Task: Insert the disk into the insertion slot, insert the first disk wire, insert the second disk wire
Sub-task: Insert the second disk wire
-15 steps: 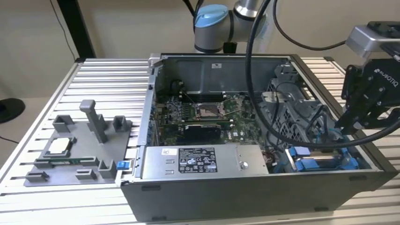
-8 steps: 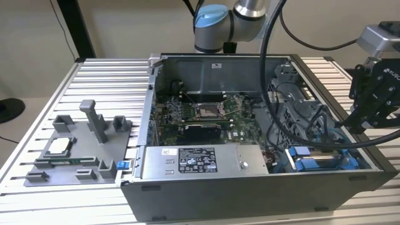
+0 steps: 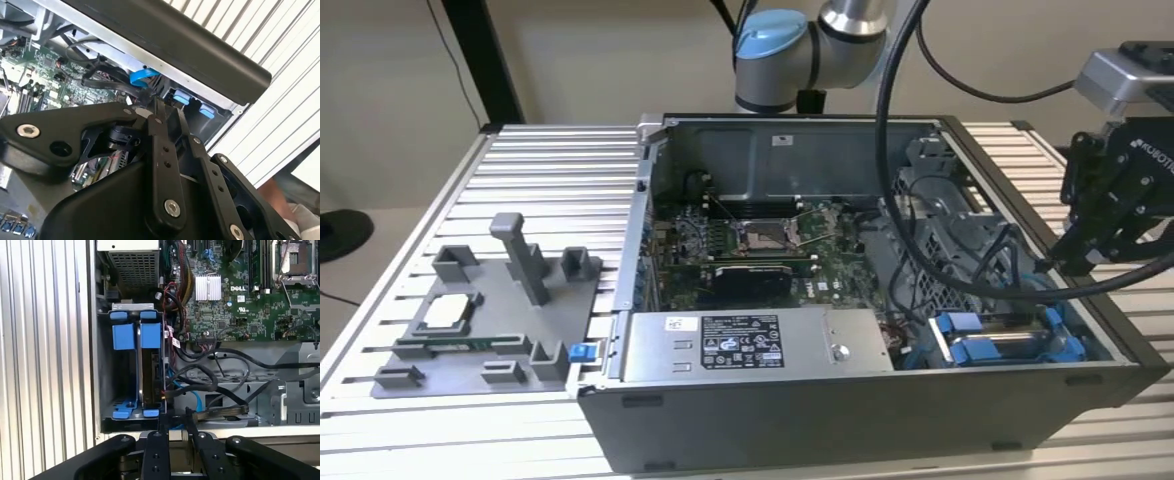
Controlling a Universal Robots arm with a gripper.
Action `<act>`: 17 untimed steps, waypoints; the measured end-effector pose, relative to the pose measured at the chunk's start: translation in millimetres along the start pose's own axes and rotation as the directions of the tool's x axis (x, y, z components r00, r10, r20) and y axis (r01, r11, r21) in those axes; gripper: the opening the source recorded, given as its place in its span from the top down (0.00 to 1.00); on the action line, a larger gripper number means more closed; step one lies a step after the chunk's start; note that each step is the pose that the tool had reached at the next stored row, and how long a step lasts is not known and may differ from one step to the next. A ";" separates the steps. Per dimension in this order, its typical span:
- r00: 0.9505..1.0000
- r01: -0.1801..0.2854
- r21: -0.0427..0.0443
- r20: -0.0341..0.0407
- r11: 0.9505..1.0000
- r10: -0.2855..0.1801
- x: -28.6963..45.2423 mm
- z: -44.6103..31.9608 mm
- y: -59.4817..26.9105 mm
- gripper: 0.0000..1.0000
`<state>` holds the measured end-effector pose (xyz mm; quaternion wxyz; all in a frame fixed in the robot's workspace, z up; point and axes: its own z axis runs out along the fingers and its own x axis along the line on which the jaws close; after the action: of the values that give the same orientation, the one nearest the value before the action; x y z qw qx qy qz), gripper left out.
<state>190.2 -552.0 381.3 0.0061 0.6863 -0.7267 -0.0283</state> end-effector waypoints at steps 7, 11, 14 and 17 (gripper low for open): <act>1.000 0.000 0.000 0.000 1.000 0.000 -5.8 4.4 -0.7 1.00; 1.000 0.000 0.000 0.001 1.000 0.000 -6.4 6.4 -1.1 1.00; 1.000 0.000 0.000 0.001 1.000 0.000 -6.4 6.4 -1.1 1.00; 1.000 0.000 0.000 0.001 1.000 0.000 -6.5 6.4 -1.2 0.00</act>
<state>191.4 -545.4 375.0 0.0056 0.6863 -0.7267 -0.0288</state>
